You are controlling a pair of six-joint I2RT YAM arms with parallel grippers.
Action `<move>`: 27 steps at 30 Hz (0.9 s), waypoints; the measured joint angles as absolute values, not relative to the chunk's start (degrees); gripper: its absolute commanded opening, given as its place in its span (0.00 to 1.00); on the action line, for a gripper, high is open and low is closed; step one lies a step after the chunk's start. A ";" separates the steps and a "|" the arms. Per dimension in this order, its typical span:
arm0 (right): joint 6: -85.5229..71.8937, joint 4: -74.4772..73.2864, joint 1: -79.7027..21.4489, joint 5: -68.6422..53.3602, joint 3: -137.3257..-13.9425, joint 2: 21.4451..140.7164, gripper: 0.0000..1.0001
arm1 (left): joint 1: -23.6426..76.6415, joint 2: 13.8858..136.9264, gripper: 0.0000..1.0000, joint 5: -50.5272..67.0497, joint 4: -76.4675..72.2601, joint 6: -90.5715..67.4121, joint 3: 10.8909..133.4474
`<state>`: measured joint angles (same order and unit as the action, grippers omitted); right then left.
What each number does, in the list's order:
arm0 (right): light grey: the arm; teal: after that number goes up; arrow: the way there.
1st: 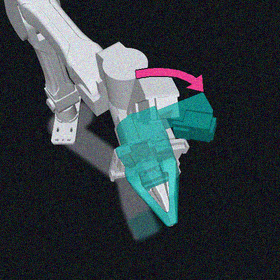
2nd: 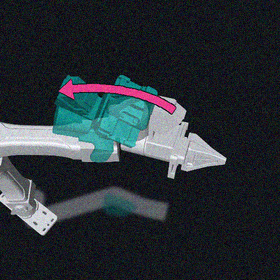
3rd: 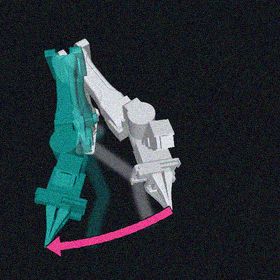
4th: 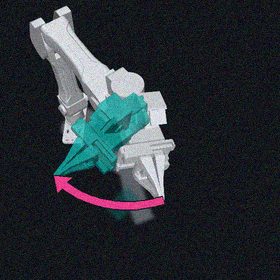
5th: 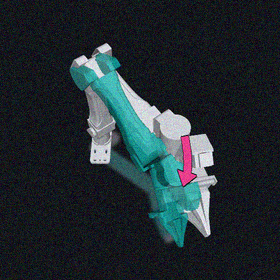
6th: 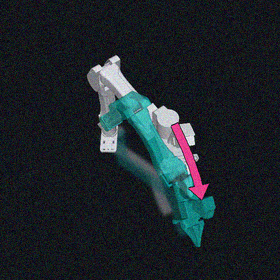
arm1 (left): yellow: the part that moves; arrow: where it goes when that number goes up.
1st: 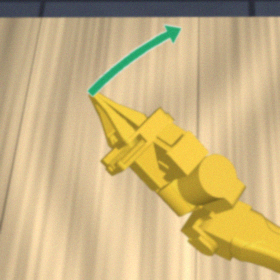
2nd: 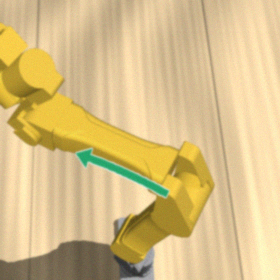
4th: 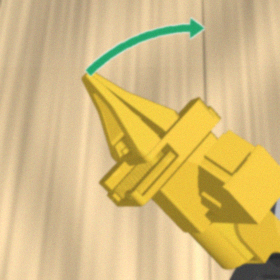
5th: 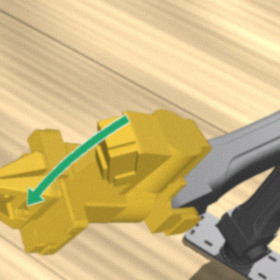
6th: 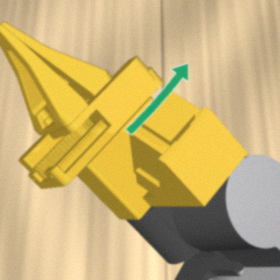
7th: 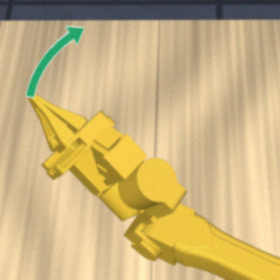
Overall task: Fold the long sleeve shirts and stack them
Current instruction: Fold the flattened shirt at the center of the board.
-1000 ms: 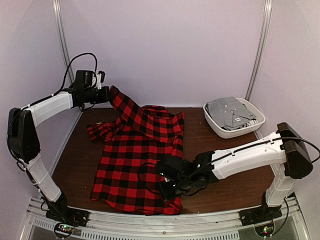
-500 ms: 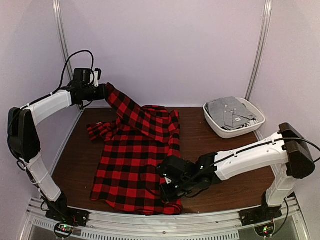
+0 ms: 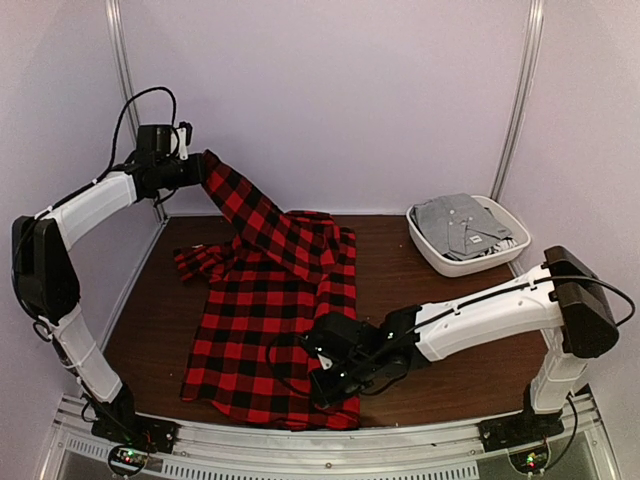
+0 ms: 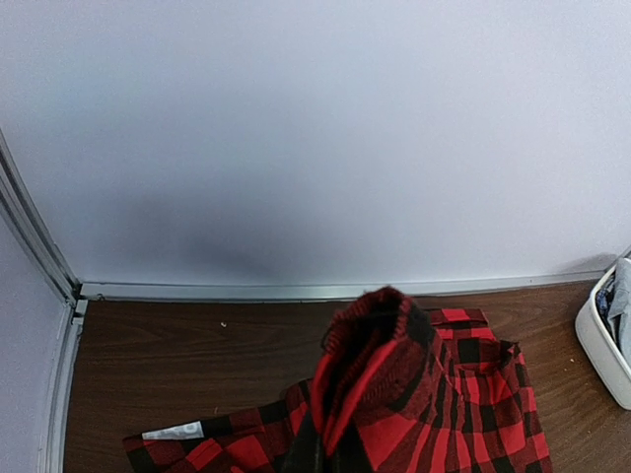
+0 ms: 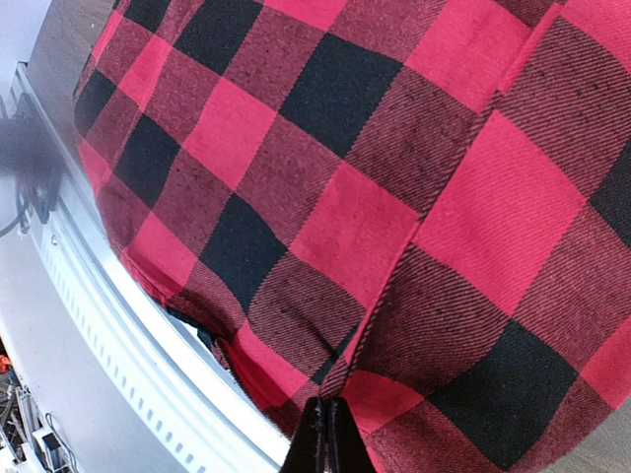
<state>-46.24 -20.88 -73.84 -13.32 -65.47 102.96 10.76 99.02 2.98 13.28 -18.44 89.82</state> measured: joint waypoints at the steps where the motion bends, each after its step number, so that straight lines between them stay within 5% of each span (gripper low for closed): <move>1: -46.22 -20.82 -73.84 -13.39 -65.69 103.09 0.00 | 10.74 99.02 0.00 2.98 13.43 -18.41 90.17; 27: -46.22 -15.14 -73.49 -15.33 -66.37 105.56 0.00 | 10.70 97.25 0.00 4.32 13.85 -18.33 91.64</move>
